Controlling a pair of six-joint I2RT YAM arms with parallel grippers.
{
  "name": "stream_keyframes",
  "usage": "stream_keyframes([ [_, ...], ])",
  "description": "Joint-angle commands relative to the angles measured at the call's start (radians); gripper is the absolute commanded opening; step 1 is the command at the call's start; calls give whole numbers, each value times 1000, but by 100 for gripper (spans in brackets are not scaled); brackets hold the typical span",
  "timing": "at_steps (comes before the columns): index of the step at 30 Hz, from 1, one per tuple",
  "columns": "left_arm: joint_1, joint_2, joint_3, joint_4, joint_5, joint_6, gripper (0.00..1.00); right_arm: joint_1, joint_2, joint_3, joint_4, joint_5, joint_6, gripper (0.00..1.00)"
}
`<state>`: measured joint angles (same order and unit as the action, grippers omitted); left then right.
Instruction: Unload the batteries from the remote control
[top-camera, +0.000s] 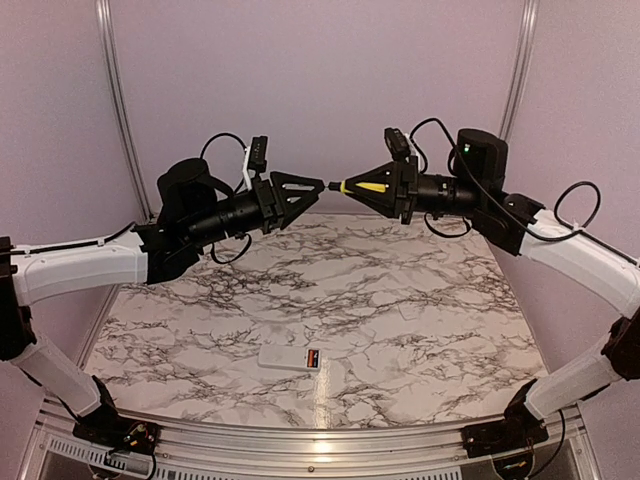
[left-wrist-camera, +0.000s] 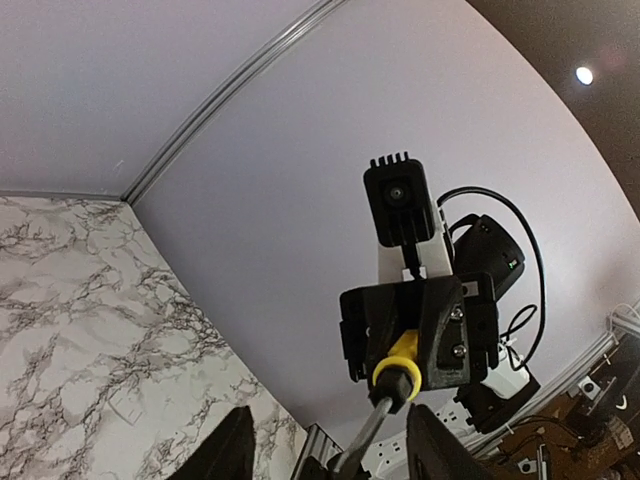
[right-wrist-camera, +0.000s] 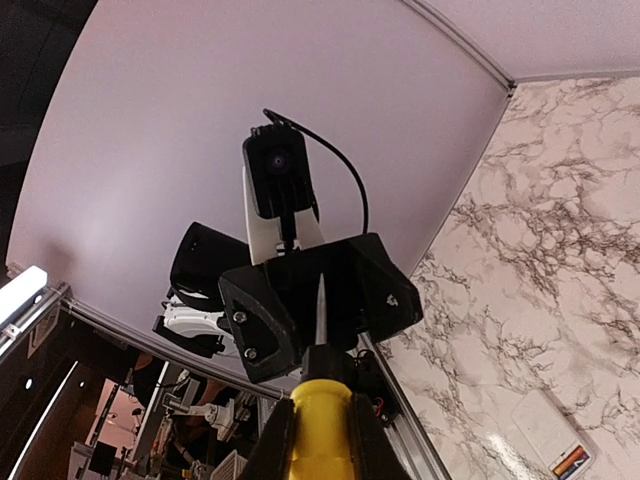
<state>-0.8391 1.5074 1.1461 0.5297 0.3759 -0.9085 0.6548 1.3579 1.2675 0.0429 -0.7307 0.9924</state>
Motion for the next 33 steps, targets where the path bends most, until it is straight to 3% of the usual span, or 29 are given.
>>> stream_keyframes([
  [1,-3,-102,-25,-227,-87,138,62,-30,-9,86,-146,-1,-126,0],
  [7,-3,-215,-20,-558,-322,310,96,-47,-14,132,-284,21,-261,0],
  [11,-1,-294,-45,-745,-578,378,99,-47,-8,195,-448,102,-395,0],
  [16,5,-424,-178,-828,-852,298,99,-47,-14,236,-640,245,-540,0],
  [26,15,-510,-332,-853,-740,342,94,-47,-46,190,-723,337,-617,0],
  [33,6,-451,-369,-821,-613,526,95,-47,-49,186,-756,355,-650,0],
])
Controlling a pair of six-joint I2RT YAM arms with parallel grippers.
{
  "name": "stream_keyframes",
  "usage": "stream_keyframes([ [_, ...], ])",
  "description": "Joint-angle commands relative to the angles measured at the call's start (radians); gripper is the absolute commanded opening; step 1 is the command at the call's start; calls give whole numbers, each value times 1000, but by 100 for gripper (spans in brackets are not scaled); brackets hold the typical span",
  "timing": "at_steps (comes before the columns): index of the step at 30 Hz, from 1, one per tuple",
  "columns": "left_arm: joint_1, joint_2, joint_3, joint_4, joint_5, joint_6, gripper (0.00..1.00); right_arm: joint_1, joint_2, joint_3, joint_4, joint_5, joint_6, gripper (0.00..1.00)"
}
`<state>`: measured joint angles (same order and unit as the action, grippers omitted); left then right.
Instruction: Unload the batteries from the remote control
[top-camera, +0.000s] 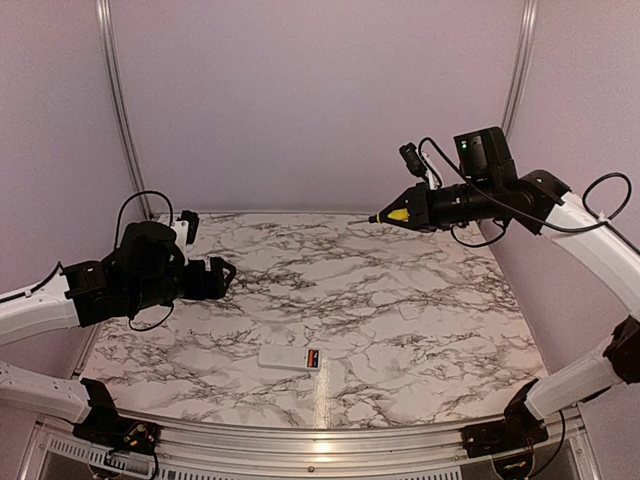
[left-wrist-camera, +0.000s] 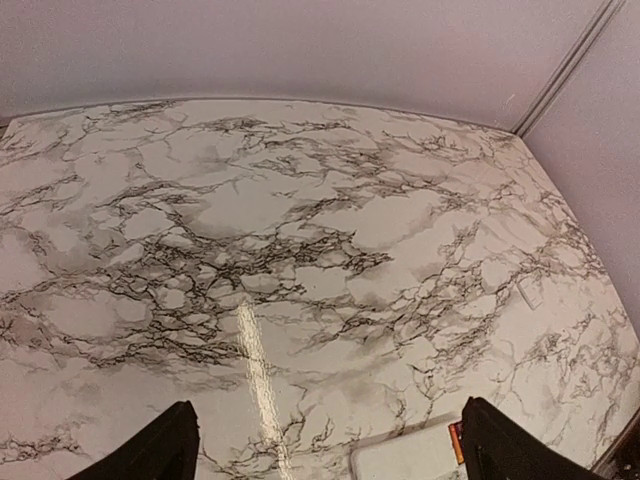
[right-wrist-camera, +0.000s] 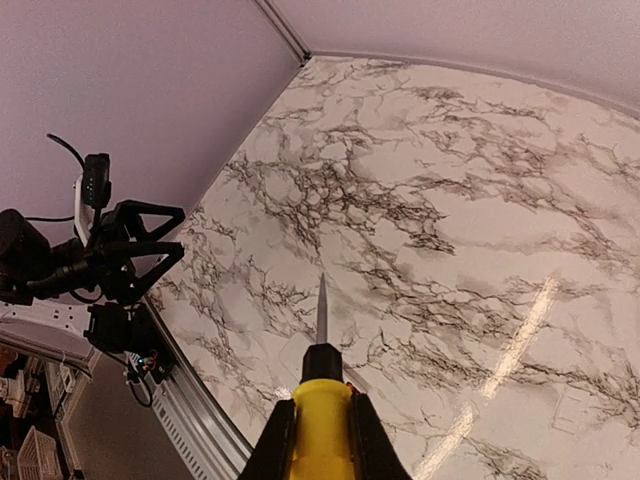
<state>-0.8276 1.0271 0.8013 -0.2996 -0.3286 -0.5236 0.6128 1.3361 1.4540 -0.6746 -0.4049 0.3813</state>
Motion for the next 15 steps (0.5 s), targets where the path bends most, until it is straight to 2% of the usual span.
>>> stream_keyframes([
  [1,-5,30,-35,27,118,183,97,-5,-29,-2,-42,31,-41,0],
  [6,-5,32,-76,112,222,430,99,-5,-34,-18,-55,38,-47,0],
  [15,-4,142,-30,50,418,790,99,-5,-34,-8,-76,71,-48,0],
])
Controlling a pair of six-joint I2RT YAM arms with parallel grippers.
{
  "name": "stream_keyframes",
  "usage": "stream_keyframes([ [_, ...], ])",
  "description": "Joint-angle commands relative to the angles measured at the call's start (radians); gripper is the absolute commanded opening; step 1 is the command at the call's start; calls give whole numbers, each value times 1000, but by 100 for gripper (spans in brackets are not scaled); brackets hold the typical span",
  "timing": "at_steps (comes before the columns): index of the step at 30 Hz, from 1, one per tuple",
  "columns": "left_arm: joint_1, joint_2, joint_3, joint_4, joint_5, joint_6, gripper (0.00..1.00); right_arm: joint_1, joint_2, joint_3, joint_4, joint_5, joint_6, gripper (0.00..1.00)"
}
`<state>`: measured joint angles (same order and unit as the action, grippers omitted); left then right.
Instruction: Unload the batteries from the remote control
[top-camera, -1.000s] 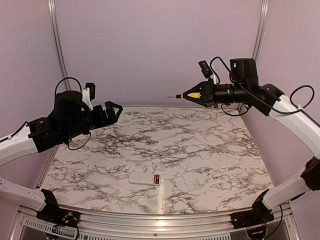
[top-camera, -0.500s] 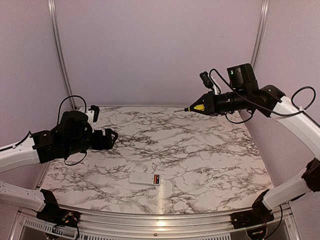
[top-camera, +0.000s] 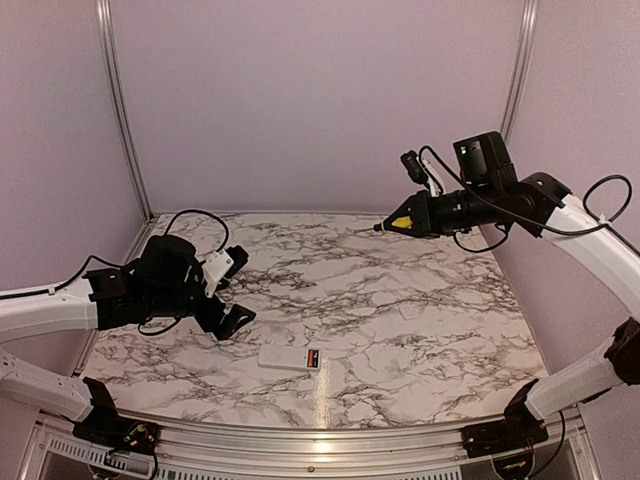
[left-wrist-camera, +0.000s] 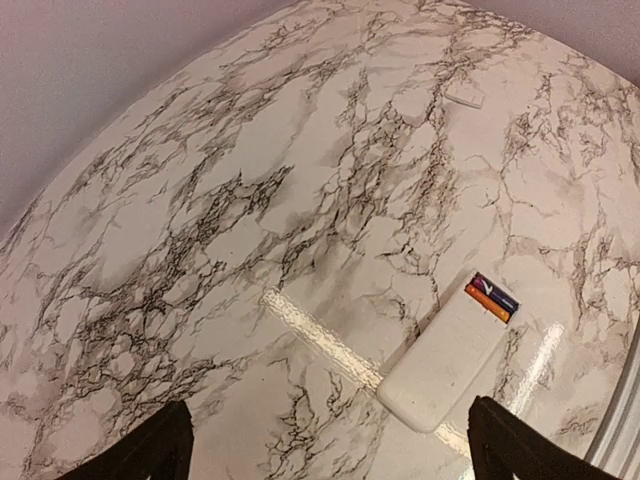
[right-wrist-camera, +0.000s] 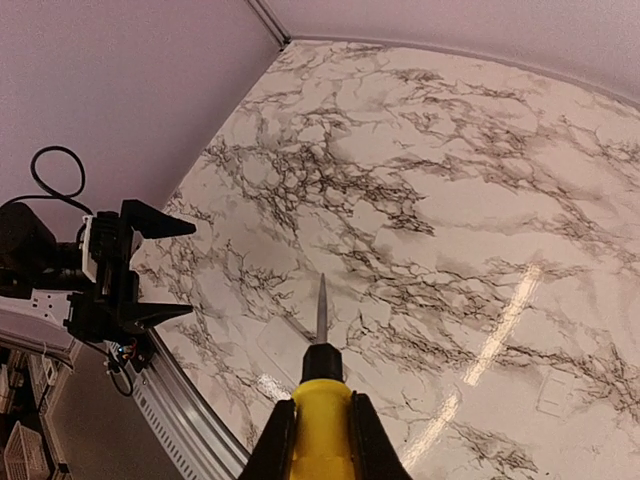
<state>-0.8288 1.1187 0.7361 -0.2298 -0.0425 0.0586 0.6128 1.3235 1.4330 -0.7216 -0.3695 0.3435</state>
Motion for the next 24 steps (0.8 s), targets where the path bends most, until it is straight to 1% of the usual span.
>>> stream_keyframes([
  [1,-2,67,41,-27,148,233,99,-5,-22,13,-33,41,-11,0],
  [5,-1,149,62,-32,222,314,99,-5,-29,3,-47,58,-10,0],
  [9,-1,246,93,4,315,338,99,-5,-36,-9,-60,81,-9,0],
  [14,-2,358,116,45,353,393,99,-5,-34,-8,-82,116,-22,0],
  [20,-2,453,127,96,407,461,99,-5,-16,1,-90,139,-33,0],
  [22,-2,474,116,130,423,466,99,-5,-5,3,-85,137,-32,0],
  [24,0,486,94,198,441,446,99,-5,6,3,-76,130,-30,0],
])
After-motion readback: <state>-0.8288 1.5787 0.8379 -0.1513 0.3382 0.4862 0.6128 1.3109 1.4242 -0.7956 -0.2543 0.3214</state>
